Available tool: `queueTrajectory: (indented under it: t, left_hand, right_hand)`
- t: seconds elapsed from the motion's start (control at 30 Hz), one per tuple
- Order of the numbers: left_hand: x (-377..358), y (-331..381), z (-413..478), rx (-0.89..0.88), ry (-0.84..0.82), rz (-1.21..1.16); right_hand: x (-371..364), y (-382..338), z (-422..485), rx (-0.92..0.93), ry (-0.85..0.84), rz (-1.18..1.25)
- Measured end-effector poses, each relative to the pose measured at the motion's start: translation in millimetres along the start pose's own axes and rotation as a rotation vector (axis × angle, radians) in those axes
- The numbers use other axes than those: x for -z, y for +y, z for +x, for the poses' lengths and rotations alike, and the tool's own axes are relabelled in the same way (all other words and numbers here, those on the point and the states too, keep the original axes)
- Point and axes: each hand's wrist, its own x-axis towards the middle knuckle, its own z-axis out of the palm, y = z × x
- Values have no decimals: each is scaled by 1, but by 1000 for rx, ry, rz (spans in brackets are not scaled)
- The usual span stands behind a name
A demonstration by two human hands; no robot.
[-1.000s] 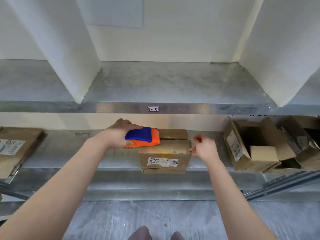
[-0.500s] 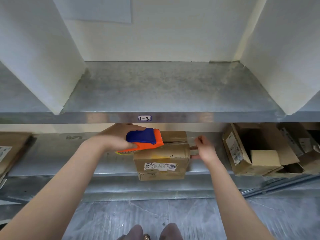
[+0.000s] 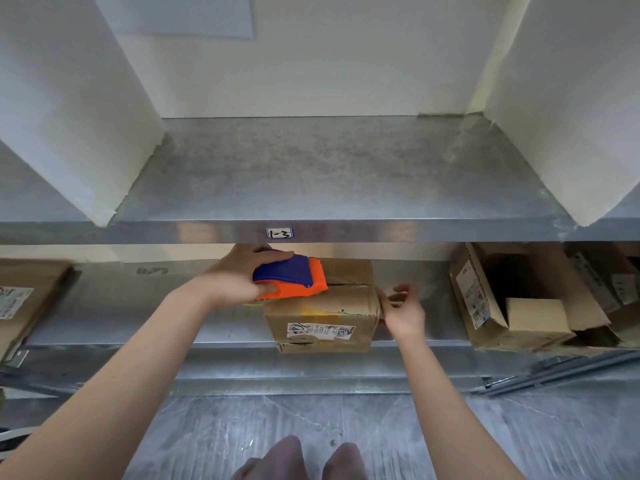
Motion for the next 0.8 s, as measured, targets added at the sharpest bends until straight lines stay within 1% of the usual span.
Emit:
queueTrajectory:
  t: [0.07, 0.13, 0.17, 0.27, 0.3, 0.37, 0.43, 0.53, 0.63, 0.8]
  left_hand:
    - [-1, 0, 0, 1, 11, 15]
    - [-1, 2, -1, -23, 33, 9]
    - [-1, 4, -2, -37, 50, -2]
    - [0, 11, -5, -48, 106, -15]
    - [1, 12, -5, -44, 113, -10]
    - [0, 11, -7, -28, 105, -3]
    - [0, 10, -8, -10, 84, -5]
    - [2, 14, -10, -5, 68, 25]
    - [1, 13, -13, 3, 83, 41]
    - [-4, 7, -21, -33, 108, -2]
  right_hand:
    - [5, 6, -7, 157, 54, -81]
    - [9, 8, -14, 285, -22, -106]
    - [12, 7, -18, 282, -100, -46]
    - [24, 3, -25, 116, -390, 278]
    - [28, 3, -25, 106, -448, 280]
    - [31, 0, -28, 147, -510, 139]
    - [27, -10, -32, 237, -443, -34]
    - [19, -16, -32, 324, -309, -142]
    - [14, -15, -29, 328, -300, -230]
    - [5, -13, -31, 270, -312, -229]
